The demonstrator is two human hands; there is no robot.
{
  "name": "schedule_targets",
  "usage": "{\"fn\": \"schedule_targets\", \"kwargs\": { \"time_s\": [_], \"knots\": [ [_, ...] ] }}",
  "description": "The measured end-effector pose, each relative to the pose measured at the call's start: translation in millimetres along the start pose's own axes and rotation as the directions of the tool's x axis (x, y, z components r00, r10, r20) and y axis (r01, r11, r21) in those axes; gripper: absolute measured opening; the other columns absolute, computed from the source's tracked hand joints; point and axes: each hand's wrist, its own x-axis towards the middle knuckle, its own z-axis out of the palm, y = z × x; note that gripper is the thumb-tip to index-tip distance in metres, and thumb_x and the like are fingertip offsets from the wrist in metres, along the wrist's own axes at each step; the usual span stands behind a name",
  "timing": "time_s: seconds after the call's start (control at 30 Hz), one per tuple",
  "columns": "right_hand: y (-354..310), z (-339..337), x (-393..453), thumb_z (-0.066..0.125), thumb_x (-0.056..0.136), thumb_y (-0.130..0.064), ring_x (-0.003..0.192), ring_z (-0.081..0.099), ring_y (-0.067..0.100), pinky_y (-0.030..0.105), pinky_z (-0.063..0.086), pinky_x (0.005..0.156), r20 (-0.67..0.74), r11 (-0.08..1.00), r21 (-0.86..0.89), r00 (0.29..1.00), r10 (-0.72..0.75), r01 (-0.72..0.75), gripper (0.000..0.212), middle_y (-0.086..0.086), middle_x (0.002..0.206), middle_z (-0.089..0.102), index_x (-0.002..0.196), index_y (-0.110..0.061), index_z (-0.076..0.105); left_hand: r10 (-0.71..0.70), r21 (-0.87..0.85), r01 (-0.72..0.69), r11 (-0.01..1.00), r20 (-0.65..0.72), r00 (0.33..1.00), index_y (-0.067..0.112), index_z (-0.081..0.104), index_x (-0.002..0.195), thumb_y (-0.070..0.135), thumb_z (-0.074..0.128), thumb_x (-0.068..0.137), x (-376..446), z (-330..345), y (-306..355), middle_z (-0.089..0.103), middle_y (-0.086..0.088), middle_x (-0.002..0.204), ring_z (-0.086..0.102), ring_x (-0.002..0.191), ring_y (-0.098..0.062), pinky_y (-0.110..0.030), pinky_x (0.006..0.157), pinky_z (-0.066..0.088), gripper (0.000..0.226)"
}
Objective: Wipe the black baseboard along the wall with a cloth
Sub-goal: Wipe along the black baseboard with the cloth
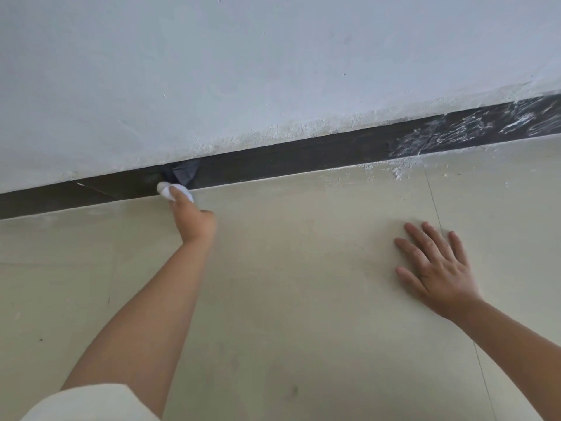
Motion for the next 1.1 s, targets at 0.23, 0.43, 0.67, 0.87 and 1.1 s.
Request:
{"fn": "schedule_targets", "kwargs": {
  "time_s": [0.23, 0.43, 0.67, 0.87, 1.1],
  "knots": [
    [-1.7, -1.1, 0.3, 0.004, 0.093, -0.056, 0.109, 0.055, 0.046, 0.047, 0.020, 0.101, 0.039, 1.000, 0.012, 0.999, -0.003, 0.002, 0.082, 0.020, 0.121, 0.060, 0.106, -0.005, 0.067, 0.093, 0.006, -0.098, 0.995, 0.273, 0.957, 0.009, -0.005, 0.143, -0.010, 0.032, 0.084, -42.2, 36.7, 38.0, -0.006, -0.009, 0.154, 0.017, 0.138, -0.023, -0.018, 0.097, 0.022, 0.072],
    [0.1, -6.1, -2.8, -0.001, 0.090, -0.060, 0.114, 0.052, 0.044, 0.062, 0.031, 0.093, 0.154, 0.998, 0.053, 0.988, -0.029, 0.021, 0.088, 0.019, 0.124, 0.058, 0.110, -0.006, 0.065, 0.471, -0.134, -0.480, 0.867, 0.534, 0.702, 0.003, 0.009, 0.142, -0.017, 0.032, 0.078, -101.0, 63.2, 93.9, 0.001, -0.015, 0.152, 0.013, 0.140, -0.029, -0.016, 0.094, 0.021, 0.070],
    [22.7, -17.5, -9.1, -0.052, 0.037, -0.065, 0.142, -0.007, 0.013, 0.035, -0.008, 0.113, 0.371, 0.999, 0.007, 0.928, -0.045, 0.046, 0.130, -0.007, 0.155, -0.005, 0.145, -0.032, 0.012, 0.587, -0.248, -0.547, 0.799, 0.513, 0.626, 0.001, 0.011, 0.141, -0.015, 0.034, 0.078, -149.7, 75.3, 138.1, 0.004, -0.017, 0.152, 0.022, 0.136, -0.032, -0.013, 0.079, 0.024, 0.069],
    [79.2, -42.5, -21.9, -0.025, 0.071, -0.066, 0.142, -0.012, 0.015, 0.038, -0.010, 0.113, 0.454, 0.985, -0.082, 0.885, -0.100, 0.154, 0.088, -0.006, 0.155, -0.011, 0.146, -0.031, 0.005, 0.549, -0.286, -0.470, 0.835, 0.380, 0.744, 0.003, 0.003, 0.141, -0.019, 0.032, 0.076, -158.2, 85.9, 153.8, -0.006, -0.015, 0.152, 0.009, 0.140, -0.027, -0.001, 0.087, 0.019, 0.075],
    [156.1, -80.6, 16.5, 0.019, 0.096, -0.050, 0.141, -0.015, 0.020, 0.045, -0.014, 0.111, 0.594, 0.839, -0.197, 0.743, -0.309, 0.507, 0.056, -0.004, 0.154, -0.014, 0.146, -0.032, 0.001, 0.466, -0.312, -0.375, 0.873, 0.312, 0.828, -0.001, -0.001, 0.140, -0.023, 0.026, 0.072, -177.2, 111.9, 208.1, -0.011, -0.019, 0.150, 0.007, 0.139, -0.022, -0.016, 0.085, 0.024, 0.077]
  ]
}}
